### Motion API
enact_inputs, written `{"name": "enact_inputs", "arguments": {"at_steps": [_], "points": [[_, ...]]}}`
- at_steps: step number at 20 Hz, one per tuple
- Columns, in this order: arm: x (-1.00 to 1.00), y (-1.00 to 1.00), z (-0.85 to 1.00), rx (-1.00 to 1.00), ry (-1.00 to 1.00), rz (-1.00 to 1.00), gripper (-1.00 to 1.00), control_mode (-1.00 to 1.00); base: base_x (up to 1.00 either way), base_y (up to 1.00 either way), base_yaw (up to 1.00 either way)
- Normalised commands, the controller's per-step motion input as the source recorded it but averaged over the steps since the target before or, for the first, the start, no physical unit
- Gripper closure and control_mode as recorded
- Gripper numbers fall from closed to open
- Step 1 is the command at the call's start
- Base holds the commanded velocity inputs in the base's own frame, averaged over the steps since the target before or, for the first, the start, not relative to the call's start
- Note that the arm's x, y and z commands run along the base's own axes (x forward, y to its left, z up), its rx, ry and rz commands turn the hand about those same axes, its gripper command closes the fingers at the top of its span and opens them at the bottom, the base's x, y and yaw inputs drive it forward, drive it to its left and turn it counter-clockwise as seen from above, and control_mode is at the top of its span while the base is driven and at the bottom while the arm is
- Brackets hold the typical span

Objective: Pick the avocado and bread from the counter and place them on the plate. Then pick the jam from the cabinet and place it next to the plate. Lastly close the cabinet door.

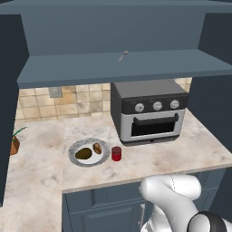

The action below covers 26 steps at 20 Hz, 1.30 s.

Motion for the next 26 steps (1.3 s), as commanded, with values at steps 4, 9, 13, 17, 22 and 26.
{"name": "enact_inputs", "arguments": {"at_steps": [4, 9, 13, 17, 22, 26], "points": [[-0.33, -0.24, 0.16, 0.0, -0.08, -0.27, -1.0, -1.0, 0.0, 0.0, 0.0], [-0.3, -0.23, 0.14, 0.0, -0.06, -0.24, -1.0, -1.0, 0.0, 0.0, 0.0], [-0.15, -0.26, 0.18, 0.0, -0.04, -0.13, -1.0, -1.0, 0.0, 0.0, 0.0], [-0.07, -0.27, 0.16, 0.0, -0.04, -0.01, -1.0, -1.0, 0.0, 0.0, 0.0], [-0.05, -0.24, 0.16, 0.0, -0.03, 0.03, -1.0, -1.0, 0.0, 0.0, 0.0], [-0.02, -0.14, 0.18, -0.02, -0.01, 0.13, -1.0, -1.0, 0.0, 0.0, 0.0]]}}
